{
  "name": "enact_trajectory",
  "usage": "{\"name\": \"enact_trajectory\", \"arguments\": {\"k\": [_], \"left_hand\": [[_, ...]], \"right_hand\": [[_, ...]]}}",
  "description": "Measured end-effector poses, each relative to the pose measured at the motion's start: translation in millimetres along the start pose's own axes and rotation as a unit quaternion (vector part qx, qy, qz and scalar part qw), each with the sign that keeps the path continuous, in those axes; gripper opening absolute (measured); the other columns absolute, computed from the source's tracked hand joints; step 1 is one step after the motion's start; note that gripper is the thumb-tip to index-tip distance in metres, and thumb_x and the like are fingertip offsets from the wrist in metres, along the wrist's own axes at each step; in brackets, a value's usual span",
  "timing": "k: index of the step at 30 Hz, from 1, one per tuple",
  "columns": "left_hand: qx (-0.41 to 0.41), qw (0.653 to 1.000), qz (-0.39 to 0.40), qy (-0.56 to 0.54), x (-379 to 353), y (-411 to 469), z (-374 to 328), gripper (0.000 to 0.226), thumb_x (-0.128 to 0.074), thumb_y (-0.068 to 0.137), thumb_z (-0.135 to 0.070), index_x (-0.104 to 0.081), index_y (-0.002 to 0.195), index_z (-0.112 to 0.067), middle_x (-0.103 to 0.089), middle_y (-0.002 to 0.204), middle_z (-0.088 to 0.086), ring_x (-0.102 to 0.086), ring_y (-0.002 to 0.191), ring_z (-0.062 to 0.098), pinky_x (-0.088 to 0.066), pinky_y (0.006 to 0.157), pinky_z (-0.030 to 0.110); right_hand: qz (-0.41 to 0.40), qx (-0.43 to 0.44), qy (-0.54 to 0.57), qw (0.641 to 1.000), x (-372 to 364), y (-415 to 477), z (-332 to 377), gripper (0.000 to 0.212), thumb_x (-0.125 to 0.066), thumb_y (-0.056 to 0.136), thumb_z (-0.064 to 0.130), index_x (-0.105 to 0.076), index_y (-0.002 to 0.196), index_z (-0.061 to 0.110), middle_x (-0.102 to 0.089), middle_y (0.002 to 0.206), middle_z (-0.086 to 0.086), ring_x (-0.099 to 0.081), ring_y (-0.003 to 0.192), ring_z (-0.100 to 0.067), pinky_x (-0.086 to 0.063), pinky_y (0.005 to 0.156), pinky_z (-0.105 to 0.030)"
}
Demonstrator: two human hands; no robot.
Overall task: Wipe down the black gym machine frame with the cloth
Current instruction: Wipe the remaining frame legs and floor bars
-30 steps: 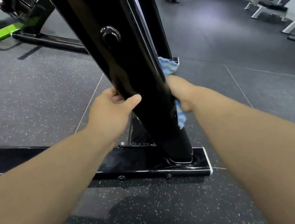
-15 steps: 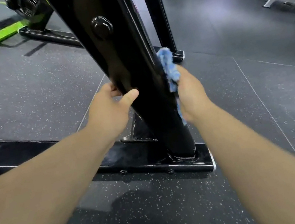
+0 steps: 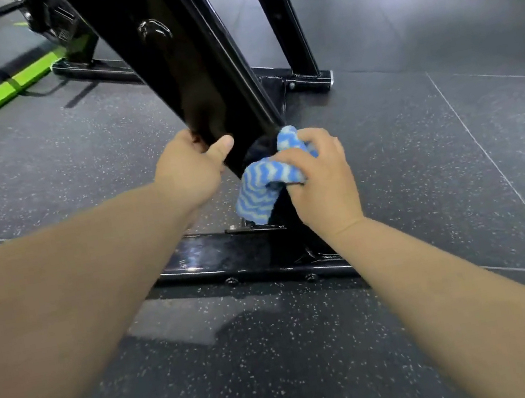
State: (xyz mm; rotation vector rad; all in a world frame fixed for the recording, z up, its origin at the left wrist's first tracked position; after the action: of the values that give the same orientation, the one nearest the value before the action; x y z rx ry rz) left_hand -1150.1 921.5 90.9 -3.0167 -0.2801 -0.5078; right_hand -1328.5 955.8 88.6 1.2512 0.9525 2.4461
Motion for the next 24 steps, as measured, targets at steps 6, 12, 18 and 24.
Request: {"name": "enact_trajectory", "arguments": {"k": [6, 12, 18, 24], "left_hand": [[-0.003, 1.000, 0.008, -0.020, 3, -5, -2, 0.018, -0.061, 0.093, -0.032, -0.053, 0.107, -0.024, -0.062, 0.093, -0.010, -0.064, 0.100, 0.018, -0.050, 0.096, 0.041], [-0.047, 0.997, -0.019, -0.050, 0, -3, 13, 0.030, -0.063, 0.088, -0.042, -0.050, 0.108, -0.024, -0.057, 0.088, -0.016, -0.061, 0.089, 0.009, -0.050, 0.088, 0.033], [0.086, 0.985, 0.110, -0.102, -27, -13, 34, 0.045, -0.049, 0.089, -0.060, -0.050, 0.081, -0.016, -0.061, 0.077, 0.001, -0.068, 0.089, 0.028, -0.052, 0.091, 0.046], [0.084, 0.981, 0.140, -0.105, -25, -8, 41, 0.060, -0.049, 0.069, -0.072, -0.056, 0.077, -0.014, -0.071, 0.092, 0.016, -0.068, 0.092, 0.032, -0.052, 0.090, 0.050]], "right_hand": [[0.162, -0.201, -0.080, 0.963, -10, -46, -34, 0.019, -0.048, 0.089, 0.008, -0.063, 0.091, 0.019, -0.044, 0.105, 0.001, -0.053, 0.091, -0.026, -0.037, 0.071, -0.029], [0.067, -0.179, -0.054, 0.980, -22, -11, 6, 0.011, -0.057, 0.085, 0.012, -0.052, 0.094, 0.017, -0.049, 0.105, 0.000, -0.050, 0.081, -0.022, -0.040, 0.070, -0.036], [-0.016, -0.435, -0.017, 0.900, -33, -56, -22, 0.014, -0.048, 0.081, 0.008, -0.046, 0.081, 0.021, -0.058, 0.097, -0.007, -0.051, 0.081, -0.024, -0.041, 0.071, -0.036], [-0.150, -0.438, 0.120, 0.878, -40, -41, 16, 0.034, -0.052, 0.076, 0.005, -0.043, 0.086, 0.036, -0.061, 0.097, 0.003, -0.057, 0.088, -0.014, -0.047, 0.079, -0.028]]}}
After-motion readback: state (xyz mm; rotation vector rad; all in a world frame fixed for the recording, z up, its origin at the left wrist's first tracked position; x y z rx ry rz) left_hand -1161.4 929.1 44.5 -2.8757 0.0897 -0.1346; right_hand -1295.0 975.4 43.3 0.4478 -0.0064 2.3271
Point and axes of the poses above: each hand's wrist, its own y-axis towards the middle knuckle, its own x-axis out of the back of the hand, z = x × y, the point moved 6 cm from there along y, towards the middle knuckle
